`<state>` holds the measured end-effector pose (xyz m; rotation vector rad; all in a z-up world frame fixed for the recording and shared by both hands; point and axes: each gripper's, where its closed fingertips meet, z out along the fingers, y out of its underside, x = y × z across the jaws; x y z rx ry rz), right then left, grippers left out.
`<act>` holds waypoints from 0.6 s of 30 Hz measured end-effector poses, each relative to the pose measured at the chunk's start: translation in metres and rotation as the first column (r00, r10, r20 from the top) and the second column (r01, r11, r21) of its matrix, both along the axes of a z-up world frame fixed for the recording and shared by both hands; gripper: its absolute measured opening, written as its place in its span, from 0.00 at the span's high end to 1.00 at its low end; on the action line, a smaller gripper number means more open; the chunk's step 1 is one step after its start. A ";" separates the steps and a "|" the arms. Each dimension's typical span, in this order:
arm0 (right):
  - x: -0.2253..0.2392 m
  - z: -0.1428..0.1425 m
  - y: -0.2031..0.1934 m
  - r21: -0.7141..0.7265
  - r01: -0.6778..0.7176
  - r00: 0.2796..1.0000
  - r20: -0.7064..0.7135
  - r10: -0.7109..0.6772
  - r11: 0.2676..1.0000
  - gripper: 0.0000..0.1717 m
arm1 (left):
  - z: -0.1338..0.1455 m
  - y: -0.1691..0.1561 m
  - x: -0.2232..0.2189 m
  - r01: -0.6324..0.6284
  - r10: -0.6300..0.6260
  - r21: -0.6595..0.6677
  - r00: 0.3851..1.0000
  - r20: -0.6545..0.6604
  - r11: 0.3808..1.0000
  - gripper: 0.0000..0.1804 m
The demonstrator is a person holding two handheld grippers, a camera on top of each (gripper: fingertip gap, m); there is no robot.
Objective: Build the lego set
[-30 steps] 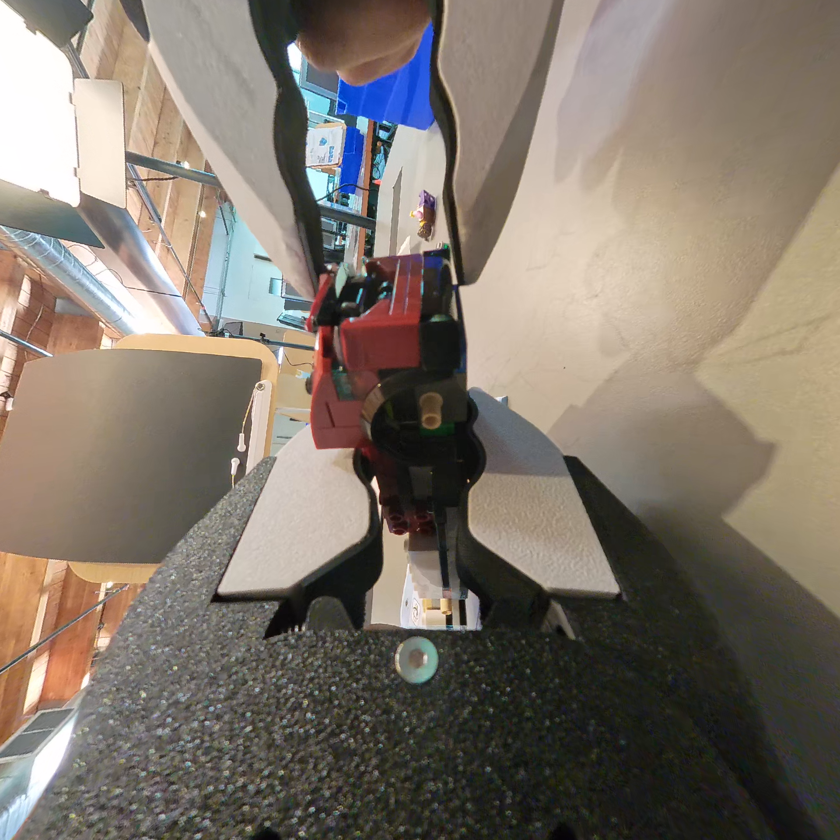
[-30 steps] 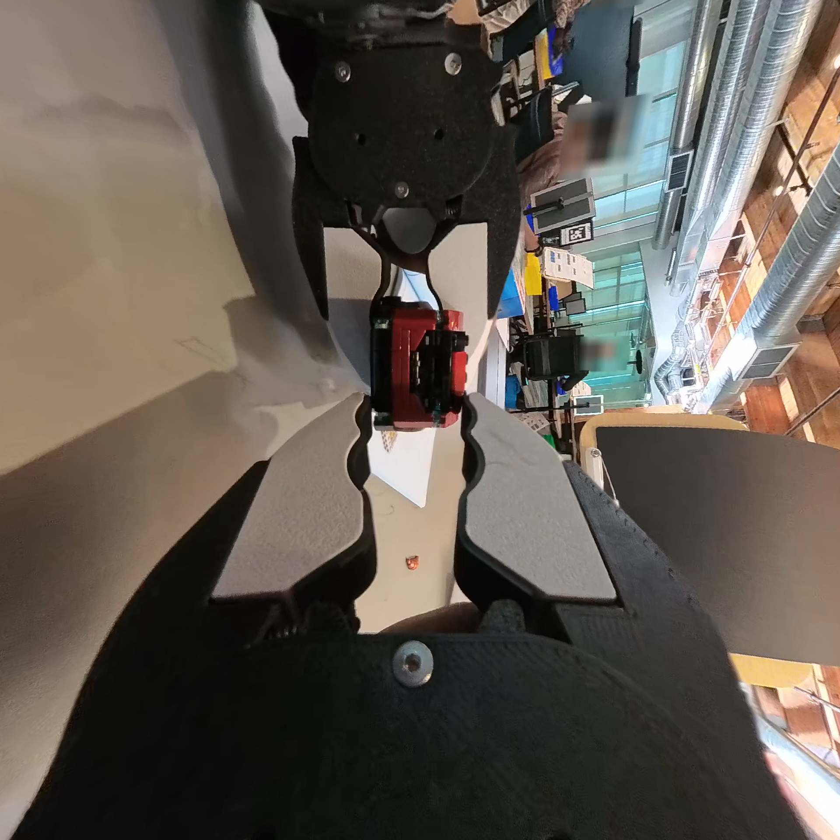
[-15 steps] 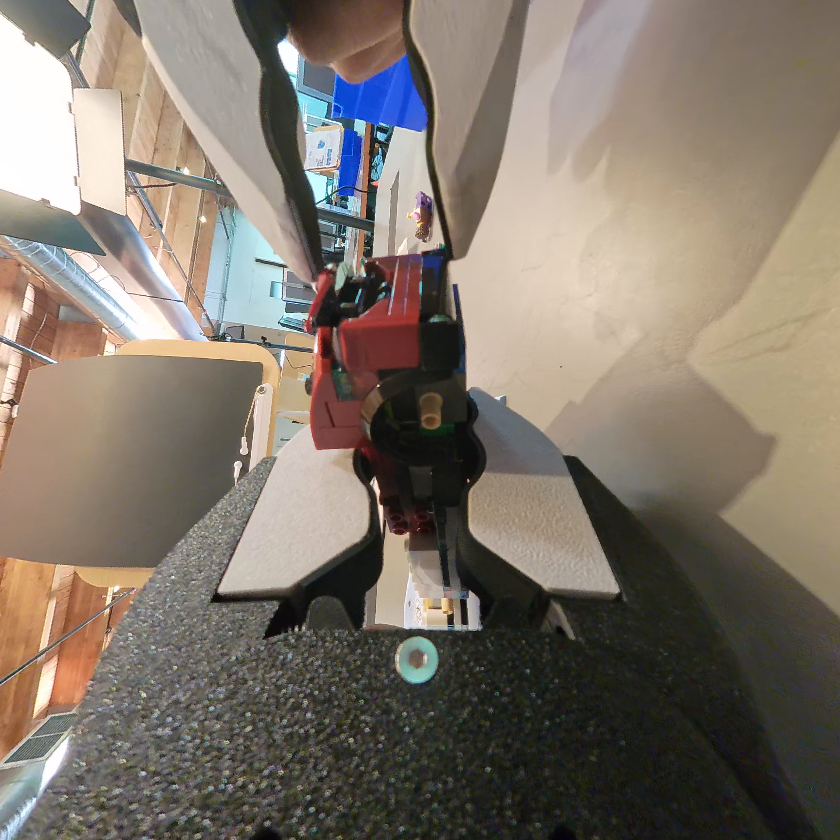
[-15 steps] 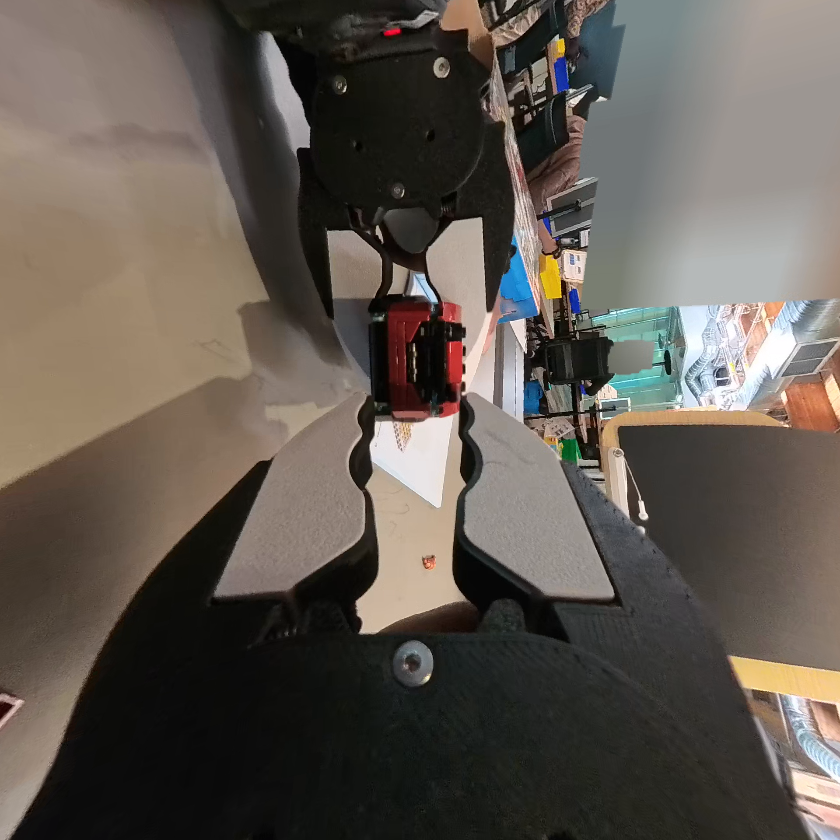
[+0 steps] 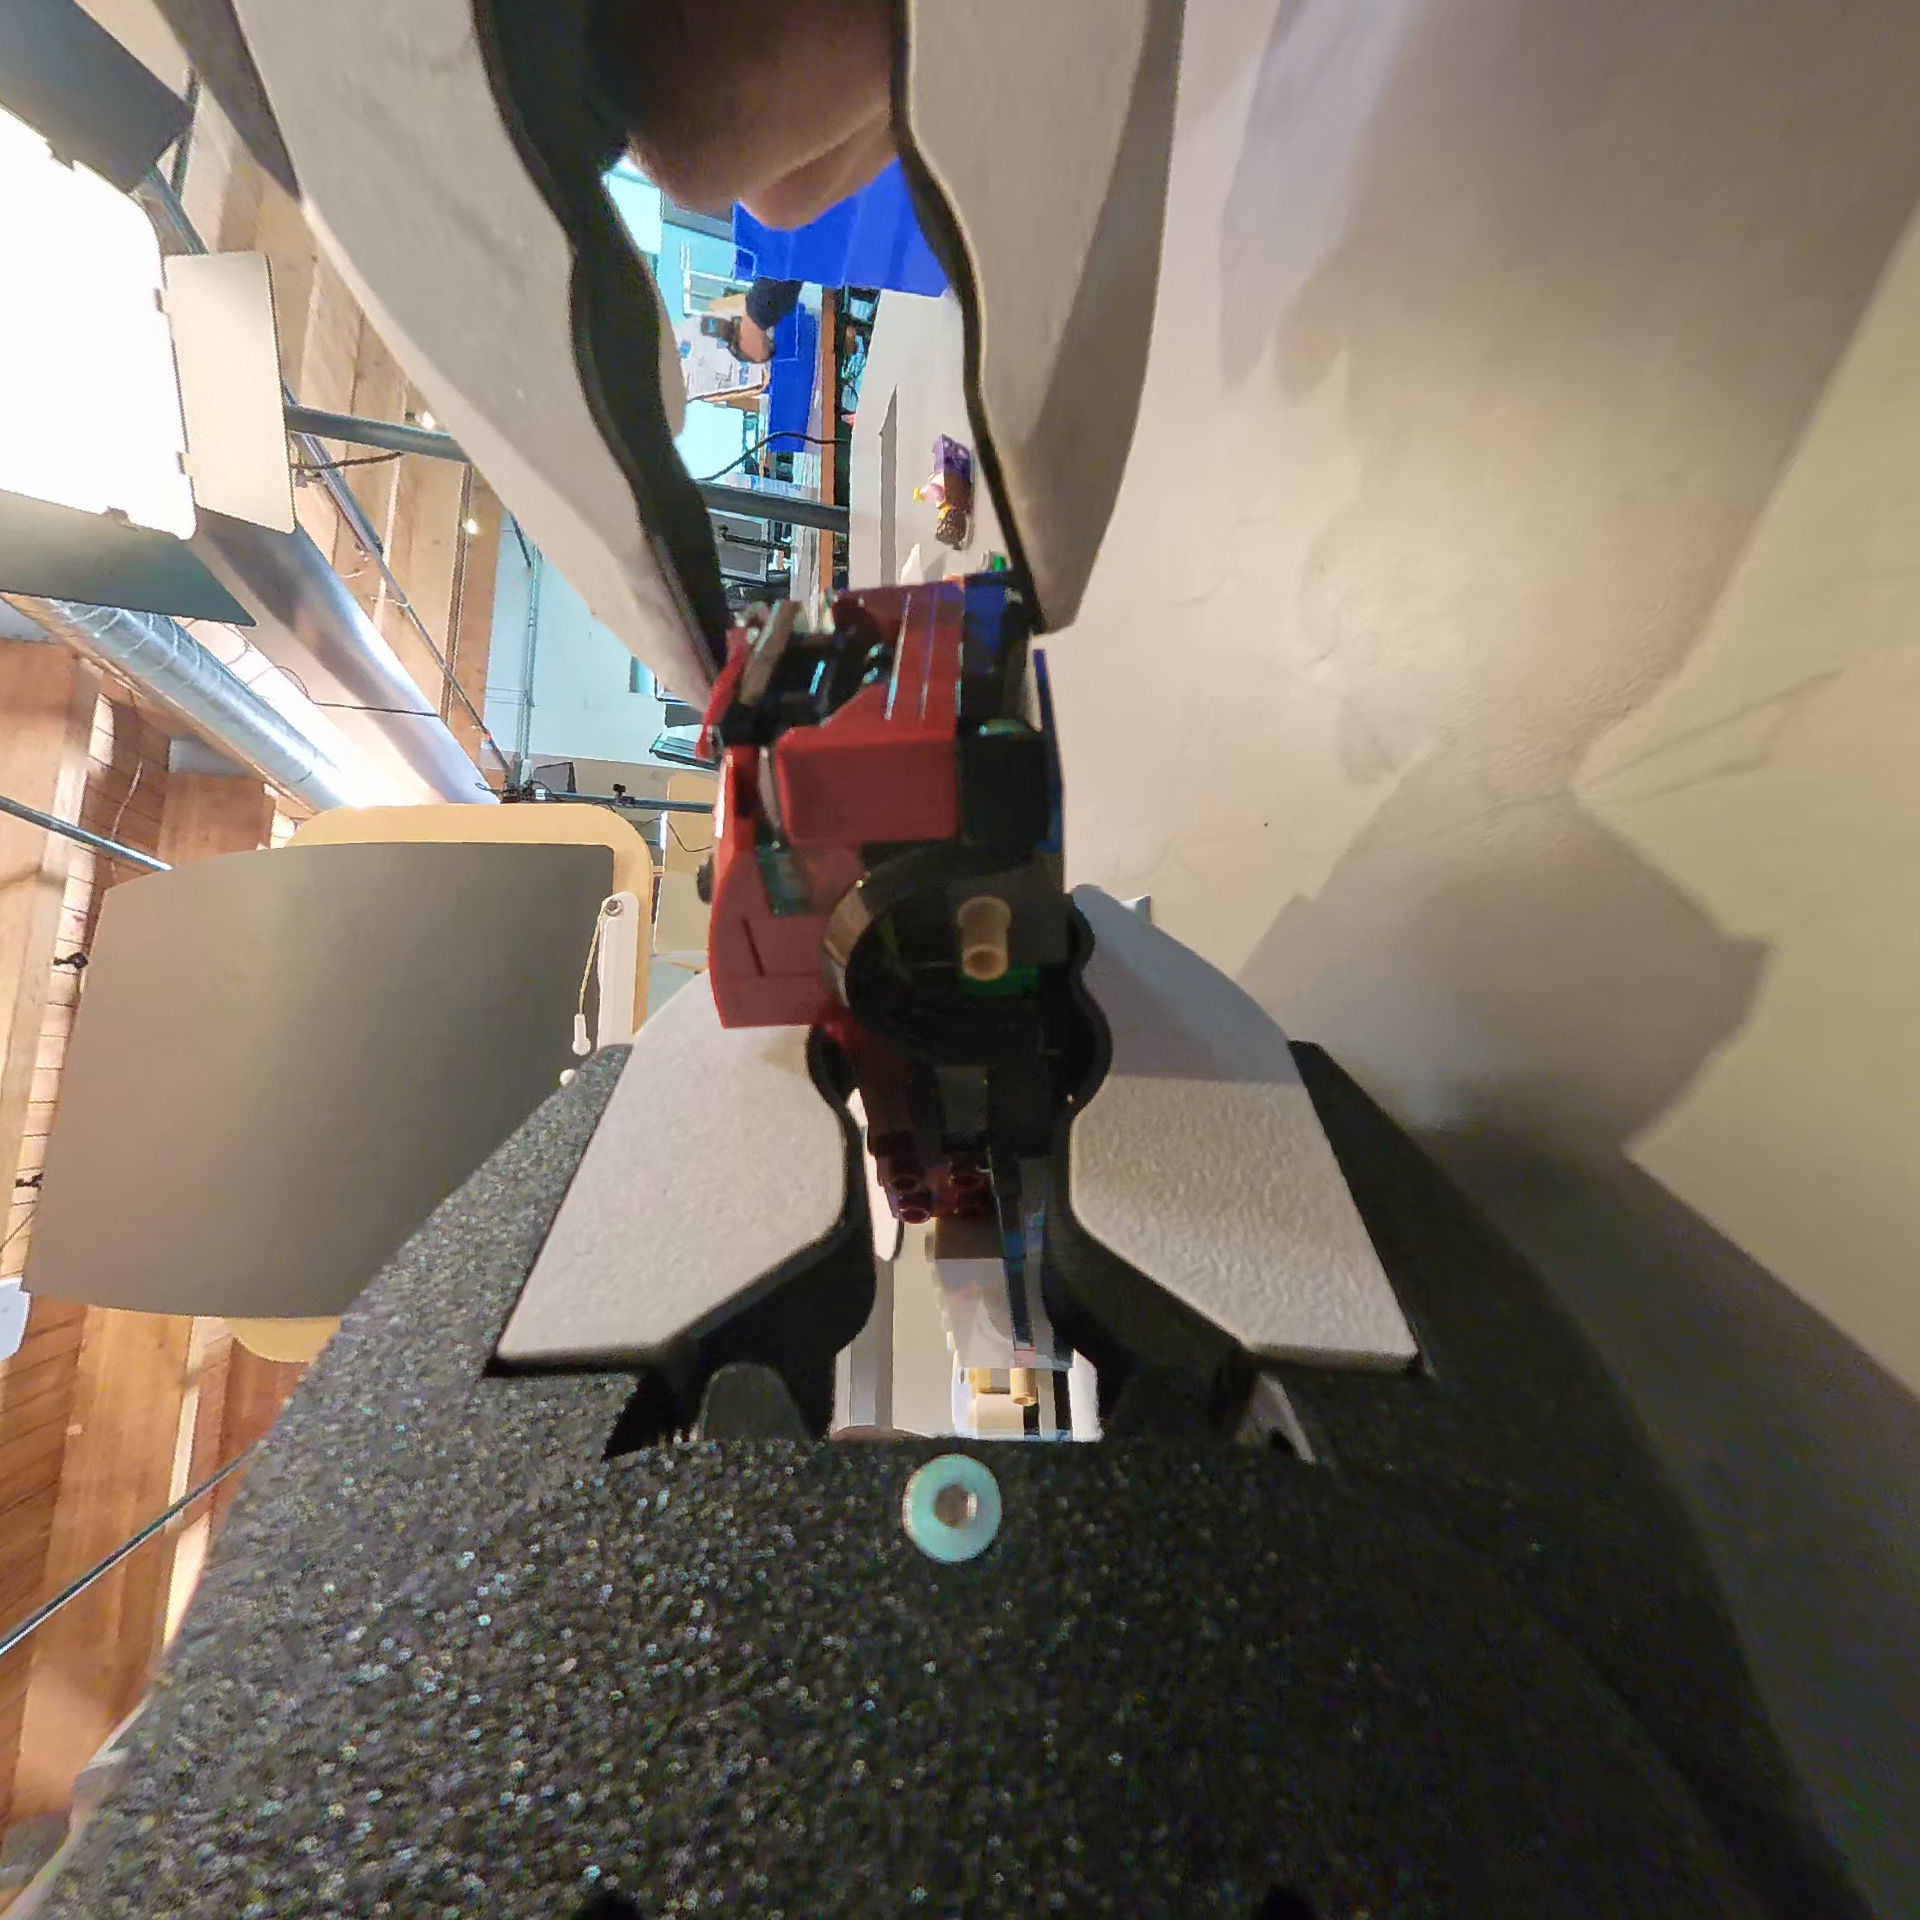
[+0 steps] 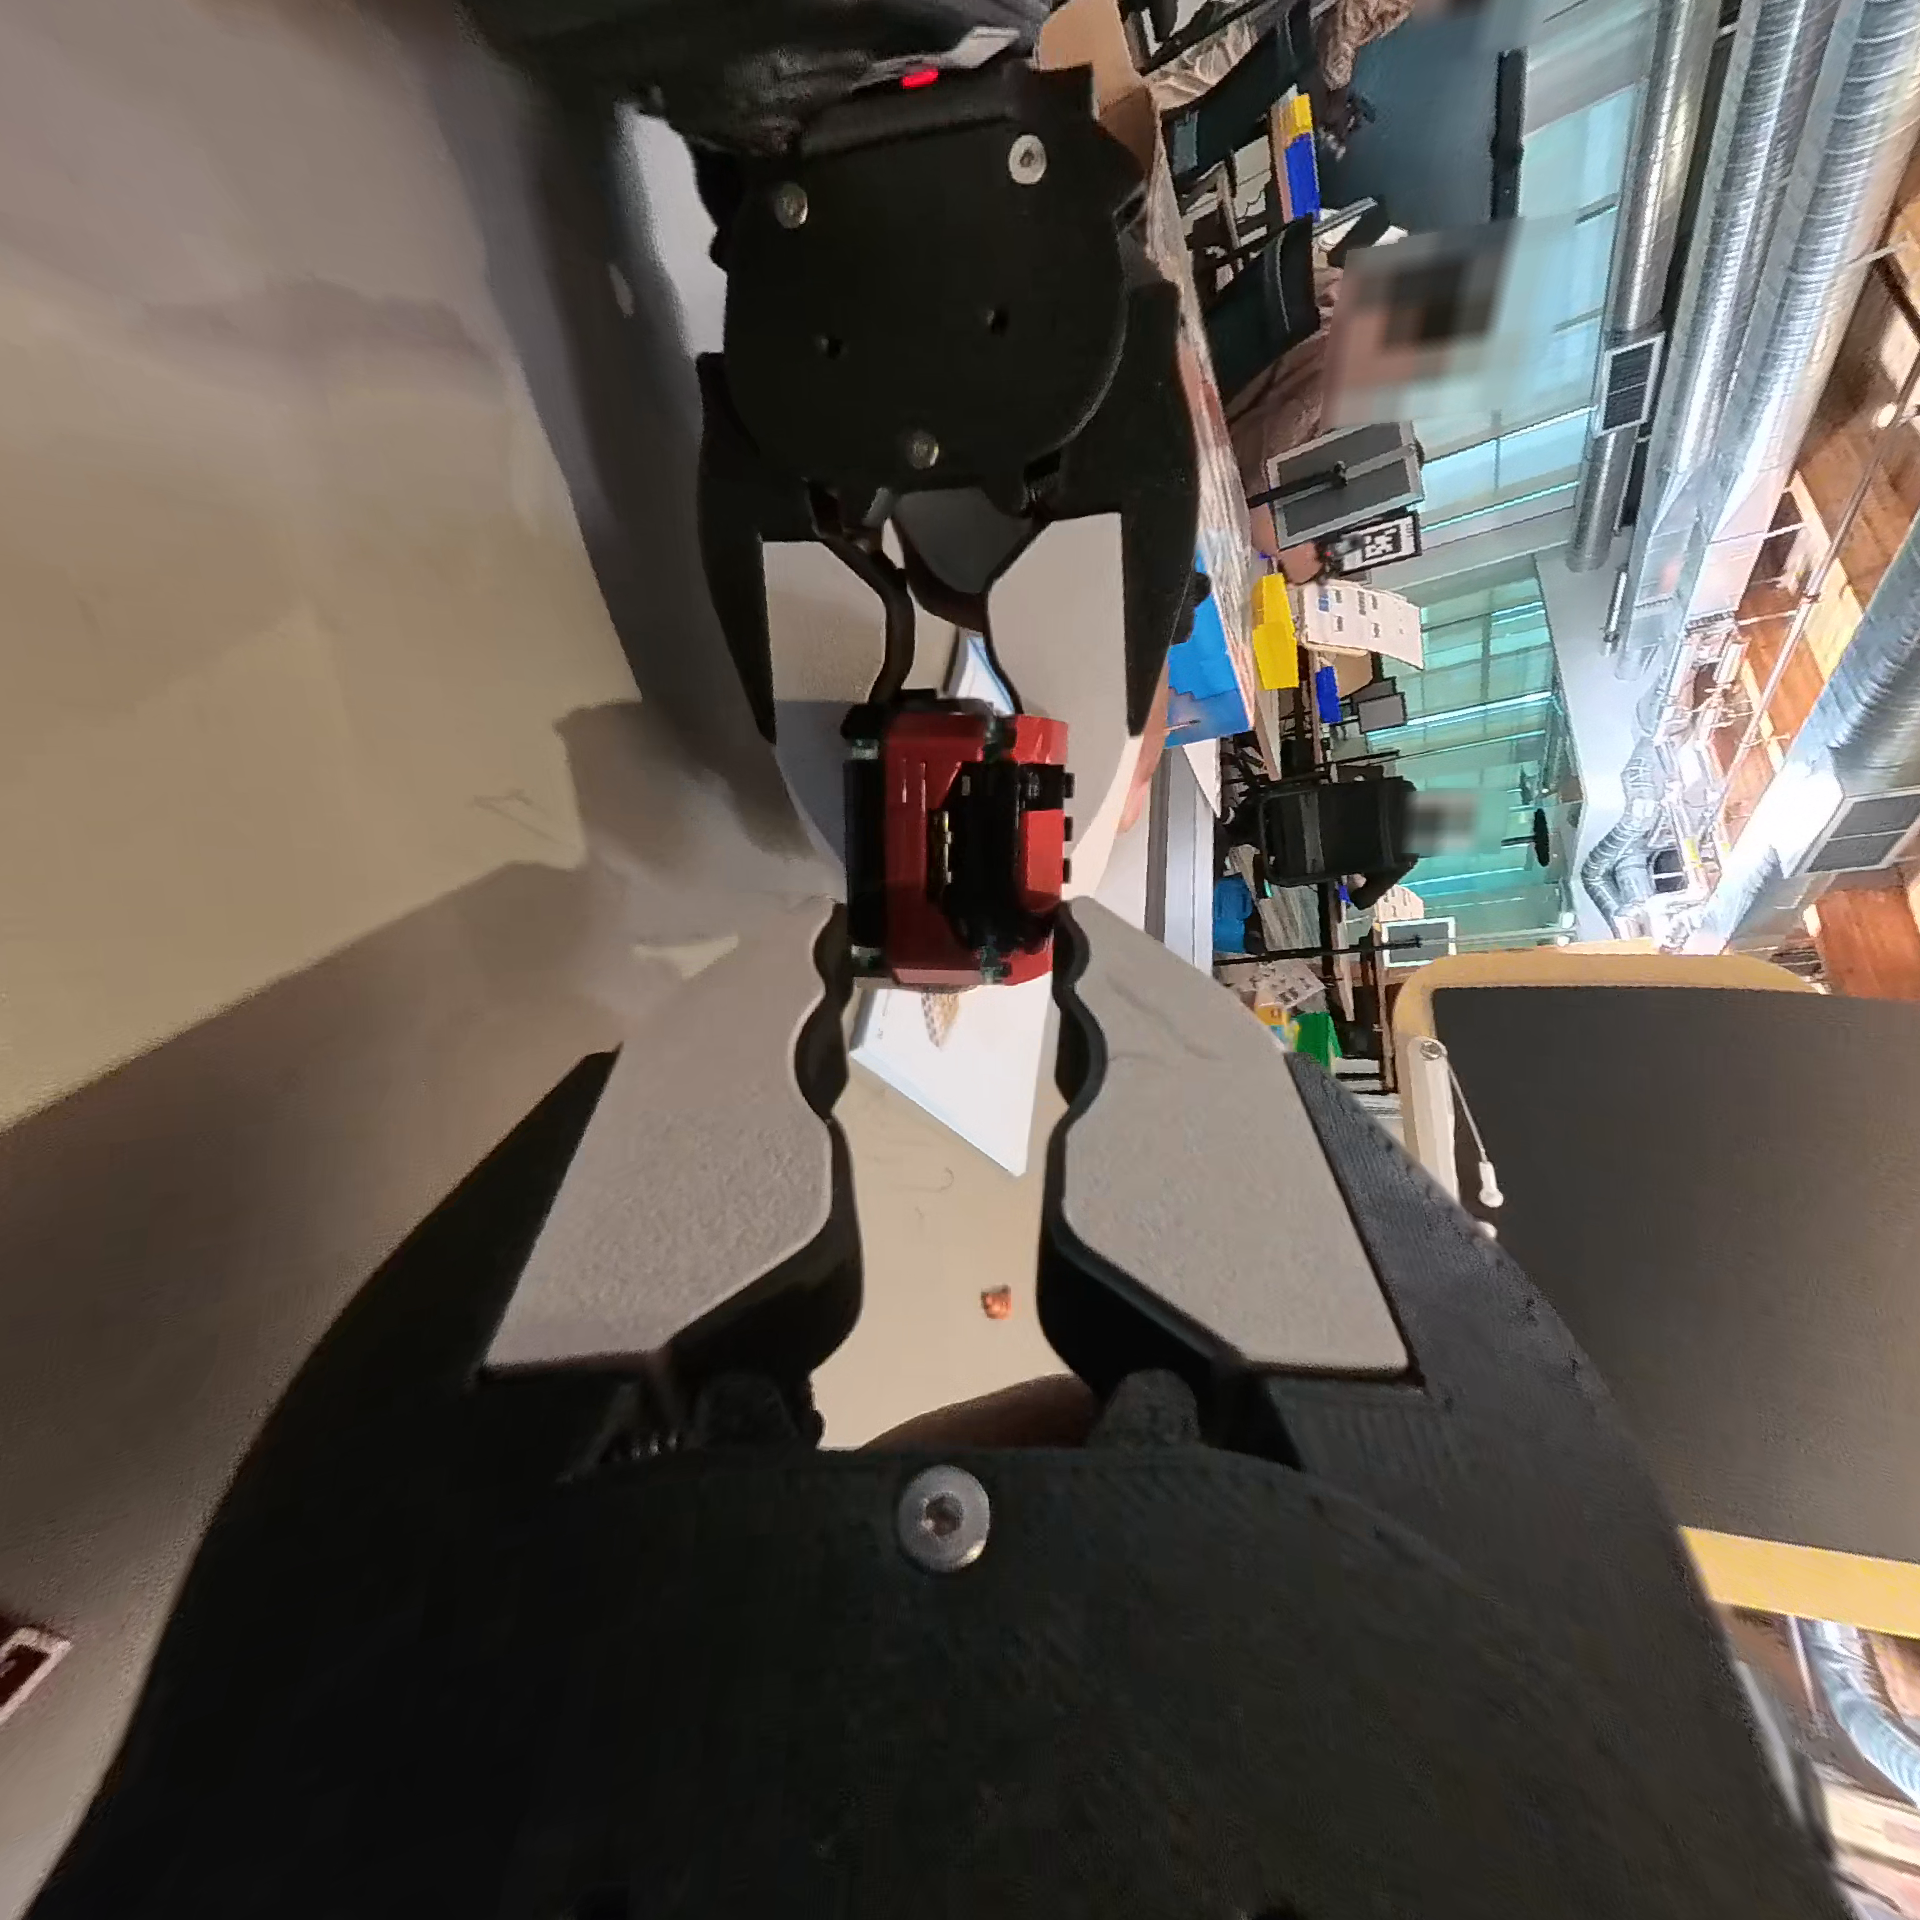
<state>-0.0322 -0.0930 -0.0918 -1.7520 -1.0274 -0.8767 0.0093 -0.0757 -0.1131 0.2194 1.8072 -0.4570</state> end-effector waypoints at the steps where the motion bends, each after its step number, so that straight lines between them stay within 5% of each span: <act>1: 0.000 0.001 0.000 0.004 0.001 1.000 0.004 -0.001 1.000 0.79 | 0.001 0.000 0.000 -0.001 0.001 -0.004 1.000 -0.001 1.000 0.81; 18: -0.002 -0.002 -0.002 -0.024 -0.002 1.000 -0.015 0.002 1.000 0.79 | -0.002 -0.003 -0.001 0.007 -0.007 -0.005 1.000 -0.017 1.000 0.81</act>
